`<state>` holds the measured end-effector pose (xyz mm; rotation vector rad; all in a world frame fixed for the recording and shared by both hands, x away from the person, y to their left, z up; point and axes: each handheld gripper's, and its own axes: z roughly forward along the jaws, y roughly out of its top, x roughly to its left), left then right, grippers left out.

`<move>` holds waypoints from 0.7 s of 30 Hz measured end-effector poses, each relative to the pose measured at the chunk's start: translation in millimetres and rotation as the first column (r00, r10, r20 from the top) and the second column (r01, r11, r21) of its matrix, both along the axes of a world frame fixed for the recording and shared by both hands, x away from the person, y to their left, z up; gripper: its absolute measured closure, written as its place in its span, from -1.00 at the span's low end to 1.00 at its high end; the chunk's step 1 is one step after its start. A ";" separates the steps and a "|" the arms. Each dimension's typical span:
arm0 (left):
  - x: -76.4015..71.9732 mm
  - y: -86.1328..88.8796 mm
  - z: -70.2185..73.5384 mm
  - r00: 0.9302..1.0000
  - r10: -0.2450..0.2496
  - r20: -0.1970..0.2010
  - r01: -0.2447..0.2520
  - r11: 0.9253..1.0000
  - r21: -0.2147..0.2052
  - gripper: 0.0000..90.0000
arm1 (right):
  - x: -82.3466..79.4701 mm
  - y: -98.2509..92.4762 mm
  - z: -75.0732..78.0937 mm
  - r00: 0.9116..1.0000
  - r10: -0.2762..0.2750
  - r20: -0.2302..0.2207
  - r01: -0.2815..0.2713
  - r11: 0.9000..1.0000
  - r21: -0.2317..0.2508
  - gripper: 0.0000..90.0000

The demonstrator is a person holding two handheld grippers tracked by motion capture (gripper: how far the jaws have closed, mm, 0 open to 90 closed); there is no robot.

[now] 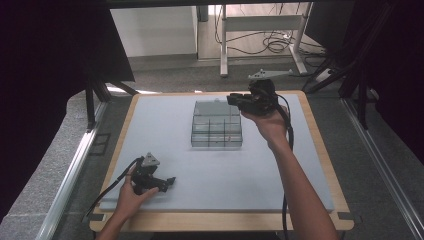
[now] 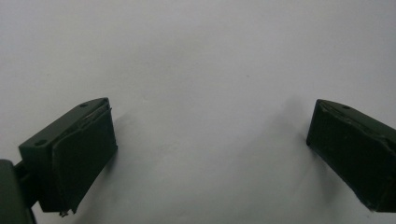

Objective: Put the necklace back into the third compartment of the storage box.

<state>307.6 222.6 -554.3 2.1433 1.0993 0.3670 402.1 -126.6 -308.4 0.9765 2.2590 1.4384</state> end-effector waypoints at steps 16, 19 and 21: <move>0.3 0.0 -0.1 1.000 0.000 0.003 0.000 1.000 0.000 -0.98 | 29.9 -8.0 -3.2 0.996 -0.082 -0.022 0.083 0.995 0.046 0.75; 0.3 0.0 -0.1 1.000 0.000 0.003 0.000 1.000 0.000 -0.98 | 33.3 -10.1 -1.3 0.995 -0.093 -0.016 0.094 0.994 0.057 0.75; 0.4 0.0 -0.1 1.000 0.000 0.003 0.000 1.000 0.000 -0.98 | 38.9 -11.3 0.5 0.994 -0.105 -0.015 0.106 0.993 0.059 0.75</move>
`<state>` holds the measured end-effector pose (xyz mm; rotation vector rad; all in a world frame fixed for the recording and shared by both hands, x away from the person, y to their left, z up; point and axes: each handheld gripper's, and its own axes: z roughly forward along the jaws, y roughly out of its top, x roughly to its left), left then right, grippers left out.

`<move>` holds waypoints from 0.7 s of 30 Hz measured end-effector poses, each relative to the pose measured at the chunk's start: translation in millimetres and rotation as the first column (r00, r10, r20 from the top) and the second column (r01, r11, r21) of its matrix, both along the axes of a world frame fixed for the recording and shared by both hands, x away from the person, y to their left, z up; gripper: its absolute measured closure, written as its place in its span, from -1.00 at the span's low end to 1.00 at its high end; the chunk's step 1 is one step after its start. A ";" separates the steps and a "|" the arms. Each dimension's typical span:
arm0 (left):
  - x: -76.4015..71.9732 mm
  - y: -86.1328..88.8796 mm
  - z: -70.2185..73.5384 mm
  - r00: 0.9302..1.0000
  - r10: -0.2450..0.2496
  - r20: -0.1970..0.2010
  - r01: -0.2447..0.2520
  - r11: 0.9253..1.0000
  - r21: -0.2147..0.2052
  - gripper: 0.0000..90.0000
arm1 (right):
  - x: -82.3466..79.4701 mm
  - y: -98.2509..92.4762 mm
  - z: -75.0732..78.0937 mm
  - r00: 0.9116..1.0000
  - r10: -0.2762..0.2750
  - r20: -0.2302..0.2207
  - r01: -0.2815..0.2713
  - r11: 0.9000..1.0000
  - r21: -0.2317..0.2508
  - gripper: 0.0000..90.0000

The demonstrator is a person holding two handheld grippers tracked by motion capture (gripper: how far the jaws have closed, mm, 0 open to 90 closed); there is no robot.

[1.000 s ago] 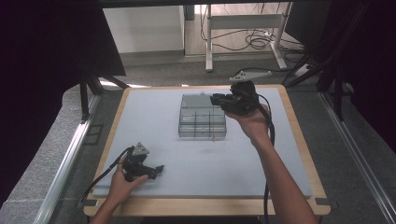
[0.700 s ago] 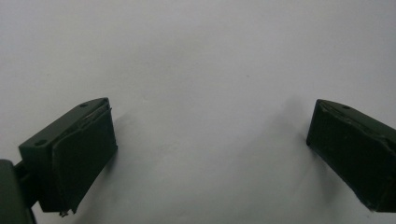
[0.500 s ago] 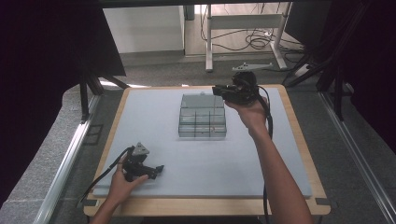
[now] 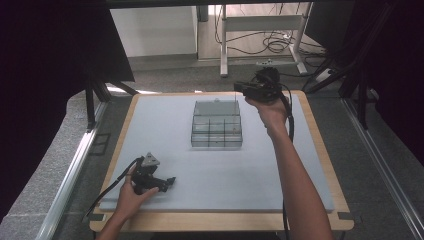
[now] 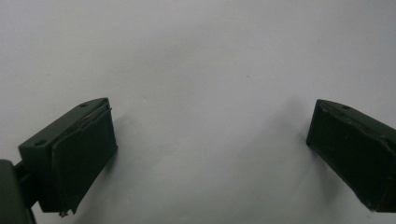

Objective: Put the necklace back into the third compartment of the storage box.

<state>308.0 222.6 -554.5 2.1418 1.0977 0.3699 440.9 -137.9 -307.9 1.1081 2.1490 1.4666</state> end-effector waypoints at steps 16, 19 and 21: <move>0.0 -0.1 -0.2 1.000 0.001 0.002 -0.001 1.000 -0.002 -0.98 | 35.7 2.8 -17.1 0.998 -0.059 -0.029 0.059 0.998 0.001 0.75; 0.1 -0.1 -0.3 1.000 0.001 0.002 -0.001 1.000 -0.003 -0.98 | 38.7 4.0 -21.6 0.997 -0.062 -0.038 0.062 0.998 -0.004 0.75; 0.1 -0.1 -0.3 1.000 0.001 0.002 -0.001 1.000 -0.003 -0.98 | 42.7 5.2 -28.3 0.996 -0.068 -0.055 0.068 0.998 -0.010 0.75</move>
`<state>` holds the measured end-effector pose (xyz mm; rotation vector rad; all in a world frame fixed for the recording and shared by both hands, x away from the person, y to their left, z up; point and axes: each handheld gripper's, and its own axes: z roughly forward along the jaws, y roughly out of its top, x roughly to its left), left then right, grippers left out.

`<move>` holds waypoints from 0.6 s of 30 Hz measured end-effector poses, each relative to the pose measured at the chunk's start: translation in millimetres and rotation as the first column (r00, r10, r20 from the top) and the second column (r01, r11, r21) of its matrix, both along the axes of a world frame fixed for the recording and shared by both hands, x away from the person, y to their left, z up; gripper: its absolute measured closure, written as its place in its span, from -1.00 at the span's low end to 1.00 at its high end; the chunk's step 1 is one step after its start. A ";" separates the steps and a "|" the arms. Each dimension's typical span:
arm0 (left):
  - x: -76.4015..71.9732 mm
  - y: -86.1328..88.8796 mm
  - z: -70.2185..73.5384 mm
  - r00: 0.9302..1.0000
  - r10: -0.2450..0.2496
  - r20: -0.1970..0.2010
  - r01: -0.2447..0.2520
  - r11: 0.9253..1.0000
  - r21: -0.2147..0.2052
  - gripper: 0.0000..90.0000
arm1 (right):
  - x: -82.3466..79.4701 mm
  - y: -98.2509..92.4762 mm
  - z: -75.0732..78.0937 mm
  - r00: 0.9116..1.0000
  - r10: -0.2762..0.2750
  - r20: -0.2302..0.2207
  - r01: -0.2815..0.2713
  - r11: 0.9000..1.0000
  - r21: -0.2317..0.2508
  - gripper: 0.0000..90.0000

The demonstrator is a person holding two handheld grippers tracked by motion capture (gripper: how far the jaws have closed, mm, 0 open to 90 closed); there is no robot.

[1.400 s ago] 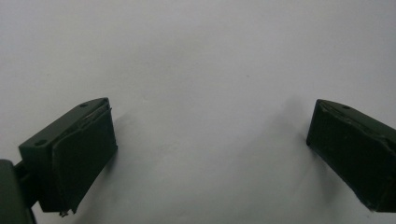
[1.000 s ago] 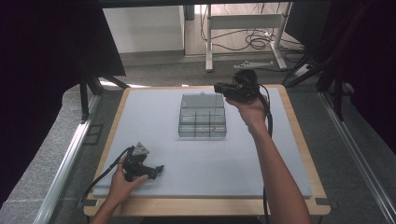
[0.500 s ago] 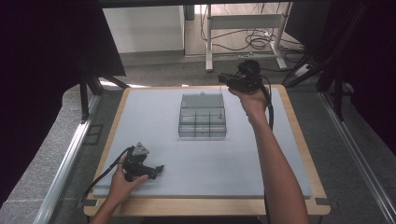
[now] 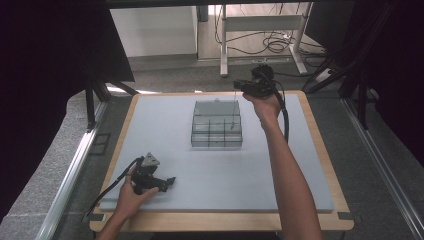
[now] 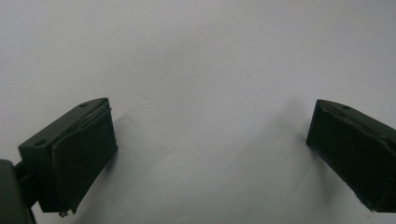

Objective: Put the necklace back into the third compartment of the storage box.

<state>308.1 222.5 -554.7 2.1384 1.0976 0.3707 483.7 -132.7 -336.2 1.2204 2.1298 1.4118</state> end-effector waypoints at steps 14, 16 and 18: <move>0.2 0.2 0.2 1.000 -0.002 -0.002 0.002 1.000 0.004 -0.98 | 14.8 0.2 -45.9 0.996 -0.029 -0.086 0.023 0.998 -0.063 0.75; 0.0 0.1 0.1 1.000 0.000 -0.005 0.000 1.000 0.002 -0.98 | 15.4 0.9 -50.9 0.995 -0.029 -0.100 0.022 0.997 -0.070 0.75; 0.0 0.1 0.1 1.000 -0.001 -0.004 0.001 1.000 0.001 -0.98 | 16.4 1.0 -56.5 0.994 -0.031 -0.109 0.023 0.997 -0.078 0.75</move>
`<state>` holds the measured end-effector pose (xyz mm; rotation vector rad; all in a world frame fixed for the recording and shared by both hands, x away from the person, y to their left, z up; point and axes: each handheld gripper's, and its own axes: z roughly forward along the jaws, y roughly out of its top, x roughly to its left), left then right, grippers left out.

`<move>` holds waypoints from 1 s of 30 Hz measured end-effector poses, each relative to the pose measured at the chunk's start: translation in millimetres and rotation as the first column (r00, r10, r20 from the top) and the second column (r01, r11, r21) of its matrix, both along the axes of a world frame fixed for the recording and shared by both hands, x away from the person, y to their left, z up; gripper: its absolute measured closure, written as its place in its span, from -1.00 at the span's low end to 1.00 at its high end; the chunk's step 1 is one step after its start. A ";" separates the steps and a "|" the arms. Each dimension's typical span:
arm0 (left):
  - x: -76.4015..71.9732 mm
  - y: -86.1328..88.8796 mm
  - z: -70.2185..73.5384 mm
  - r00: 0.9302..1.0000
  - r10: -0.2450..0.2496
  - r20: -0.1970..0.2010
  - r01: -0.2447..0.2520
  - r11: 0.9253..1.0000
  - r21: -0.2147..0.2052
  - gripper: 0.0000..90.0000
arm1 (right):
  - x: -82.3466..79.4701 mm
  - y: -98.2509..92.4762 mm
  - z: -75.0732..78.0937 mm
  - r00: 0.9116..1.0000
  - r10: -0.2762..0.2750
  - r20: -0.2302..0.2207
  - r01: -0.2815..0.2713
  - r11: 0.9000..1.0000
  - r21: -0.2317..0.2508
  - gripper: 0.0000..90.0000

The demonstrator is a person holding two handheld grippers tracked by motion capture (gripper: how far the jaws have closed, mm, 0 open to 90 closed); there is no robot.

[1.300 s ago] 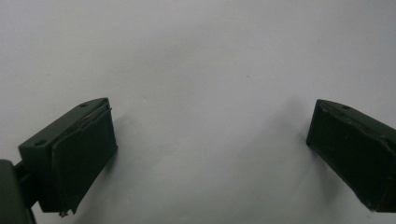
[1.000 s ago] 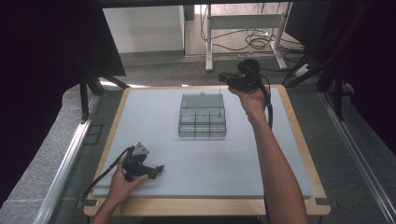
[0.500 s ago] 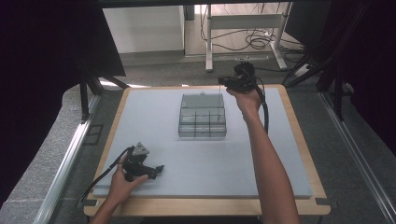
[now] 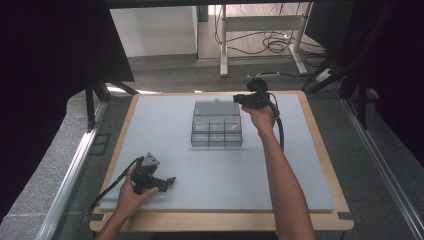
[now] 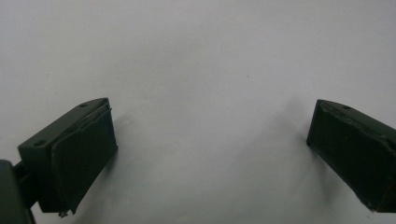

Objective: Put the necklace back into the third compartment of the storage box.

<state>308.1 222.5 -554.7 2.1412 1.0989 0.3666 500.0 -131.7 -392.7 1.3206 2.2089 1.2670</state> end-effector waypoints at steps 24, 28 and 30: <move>-0.2 0.1 0.1 1.000 0.000 0.001 0.000 1.000 0.002 -0.98 | 8.2 12.7 -71.7 0.993 0.001 -0.120 -0.011 0.997 -0.080 0.73; -0.2 0.1 0.1 1.000 0.000 0.000 0.000 1.000 0.001 -0.98 | 8.8 11.4 -75.8 0.991 -0.007 -0.133 -0.005 0.996 -0.091 0.73; -0.2 0.0 0.1 1.000 0.000 0.001 0.000 1.000 0.001 -0.98 | 9.2 11.1 -76.6 0.991 -0.010 -0.133 -0.003 0.995 -0.099 0.70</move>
